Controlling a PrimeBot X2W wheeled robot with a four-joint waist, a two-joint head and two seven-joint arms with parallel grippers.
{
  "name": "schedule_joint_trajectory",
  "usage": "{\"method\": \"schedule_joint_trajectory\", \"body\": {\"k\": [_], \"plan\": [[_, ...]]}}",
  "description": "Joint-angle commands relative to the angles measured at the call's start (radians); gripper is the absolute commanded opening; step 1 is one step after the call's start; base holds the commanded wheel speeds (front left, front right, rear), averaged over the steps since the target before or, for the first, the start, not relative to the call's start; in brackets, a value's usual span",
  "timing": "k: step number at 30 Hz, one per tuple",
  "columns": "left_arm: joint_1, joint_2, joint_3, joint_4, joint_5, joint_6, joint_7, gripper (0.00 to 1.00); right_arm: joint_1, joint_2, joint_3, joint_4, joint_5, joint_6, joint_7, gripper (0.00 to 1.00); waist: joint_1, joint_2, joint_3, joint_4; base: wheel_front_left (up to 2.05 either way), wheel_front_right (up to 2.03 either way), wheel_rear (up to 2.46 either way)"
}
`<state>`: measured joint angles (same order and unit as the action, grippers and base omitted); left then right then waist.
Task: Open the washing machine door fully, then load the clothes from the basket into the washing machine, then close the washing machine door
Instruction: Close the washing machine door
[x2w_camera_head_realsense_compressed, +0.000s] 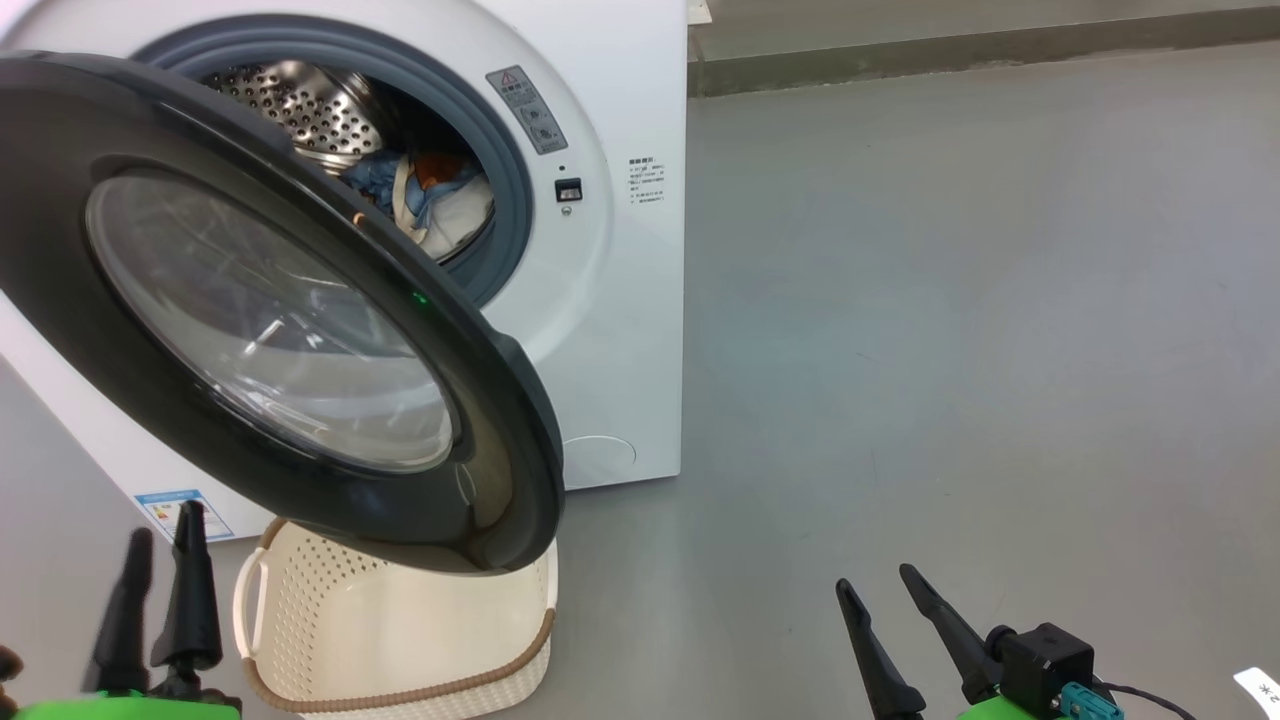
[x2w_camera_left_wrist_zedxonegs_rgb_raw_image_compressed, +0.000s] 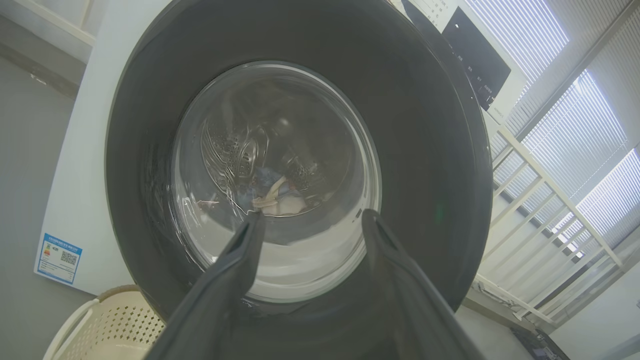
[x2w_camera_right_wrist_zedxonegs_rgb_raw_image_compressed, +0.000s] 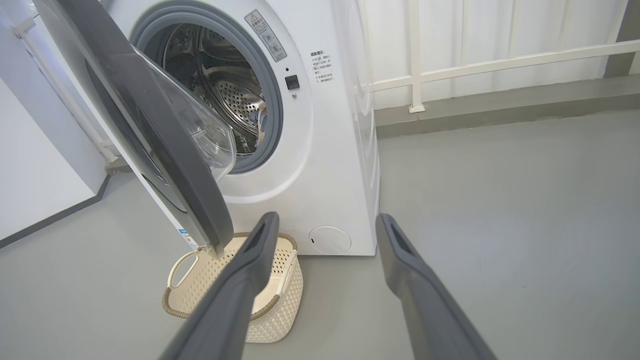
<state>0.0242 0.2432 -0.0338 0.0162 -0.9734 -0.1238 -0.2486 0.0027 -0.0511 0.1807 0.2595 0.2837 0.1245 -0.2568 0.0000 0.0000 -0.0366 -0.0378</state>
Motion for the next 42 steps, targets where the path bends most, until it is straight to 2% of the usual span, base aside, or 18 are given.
{"method": "schedule_joint_trajectory", "body": {"k": [1,5,10,16,23,30,42], "plan": [[-0.031,0.022,0.046,-0.022,0.038,-0.007,-0.012,1.00,-0.008,0.001,0.022,-0.028,0.002,0.006,-0.005,1.00,0.0000,0.0000,0.000,0.001,0.00,0.00,0.00],[-0.008,0.000,0.080,-0.033,0.232,-0.007,-0.013,1.00,-0.006,0.001,0.019,-0.032,0.002,0.006,-0.005,1.00,0.0000,0.0000,-0.001,0.001,0.00,0.00,0.00],[0.035,-0.017,0.072,-0.034,0.447,-0.007,-0.013,1.00,-0.004,0.001,0.017,-0.036,0.002,0.006,-0.005,1.00,0.0000,0.0000,-0.002,0.003,0.00,0.00,0.00],[0.089,-0.056,0.055,-0.021,0.601,-0.007,-0.013,1.00,-0.004,0.001,0.016,-0.040,0.000,0.006,-0.005,1.00,0.0000,0.0000,-0.005,0.003,0.00,0.00,0.00],[0.109,-0.098,0.107,0.030,0.672,-0.007,-0.013,1.00,-0.002,0.001,0.015,-0.045,-0.002,0.006,-0.005,1.00,0.0000,0.0000,-0.016,-0.002,0.00,0.00,0.00],[0.111,-0.098,0.115,0.055,0.706,-0.007,-0.013,1.00,0.000,0.001,0.011,-0.050,-0.006,0.006,-0.005,1.00,0.0000,0.0000,-0.024,-0.006,0.00,0.00,0.00],[0.116,-0.099,0.106,0.074,0.702,-0.007,-0.013,1.00,0.005,0.001,0.004,-0.057,-0.010,0.006,-0.005,1.00,0.0000,0.0000,-0.031,0.000,0.00,0.00,0.00]]}}
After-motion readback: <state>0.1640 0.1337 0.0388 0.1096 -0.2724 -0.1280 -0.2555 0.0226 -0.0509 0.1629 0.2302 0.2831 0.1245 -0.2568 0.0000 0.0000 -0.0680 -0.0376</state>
